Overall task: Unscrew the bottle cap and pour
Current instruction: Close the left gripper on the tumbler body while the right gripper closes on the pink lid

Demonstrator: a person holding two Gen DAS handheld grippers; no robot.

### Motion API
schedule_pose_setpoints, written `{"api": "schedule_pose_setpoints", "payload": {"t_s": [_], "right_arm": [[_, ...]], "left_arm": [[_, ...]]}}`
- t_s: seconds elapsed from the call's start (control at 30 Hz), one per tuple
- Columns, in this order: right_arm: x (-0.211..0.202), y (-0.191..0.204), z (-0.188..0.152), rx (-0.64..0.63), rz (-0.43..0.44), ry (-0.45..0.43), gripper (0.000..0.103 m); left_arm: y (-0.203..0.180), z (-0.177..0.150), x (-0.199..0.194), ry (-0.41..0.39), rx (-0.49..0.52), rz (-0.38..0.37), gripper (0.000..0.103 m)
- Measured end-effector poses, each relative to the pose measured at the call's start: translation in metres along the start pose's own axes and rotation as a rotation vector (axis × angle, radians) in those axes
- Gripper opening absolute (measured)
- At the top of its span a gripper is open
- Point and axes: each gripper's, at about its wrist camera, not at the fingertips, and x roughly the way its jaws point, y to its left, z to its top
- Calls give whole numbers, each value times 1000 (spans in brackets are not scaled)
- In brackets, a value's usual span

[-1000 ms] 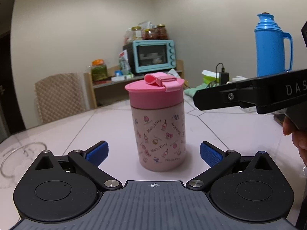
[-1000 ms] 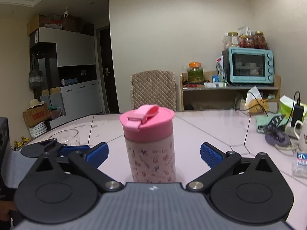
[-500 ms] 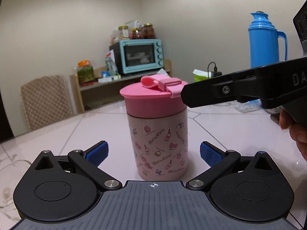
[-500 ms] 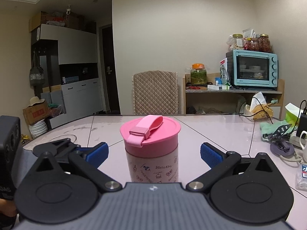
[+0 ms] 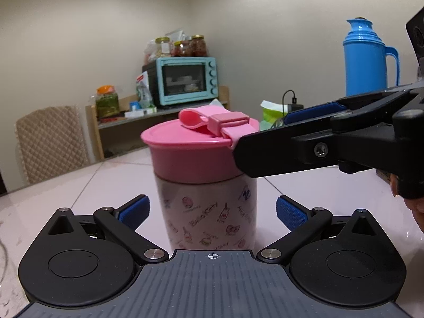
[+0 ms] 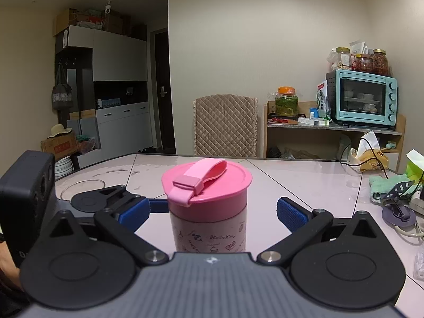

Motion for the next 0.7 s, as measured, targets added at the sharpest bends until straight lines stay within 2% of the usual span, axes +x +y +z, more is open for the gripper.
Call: {"api": "schedule_pose_setpoints", "payload": {"t_s": [0.7], "right_arm": [[18, -7, 4, -25, 40, 14, 103]], "left_arm": [[12, 0, 20, -41, -54, -12, 102]]}}
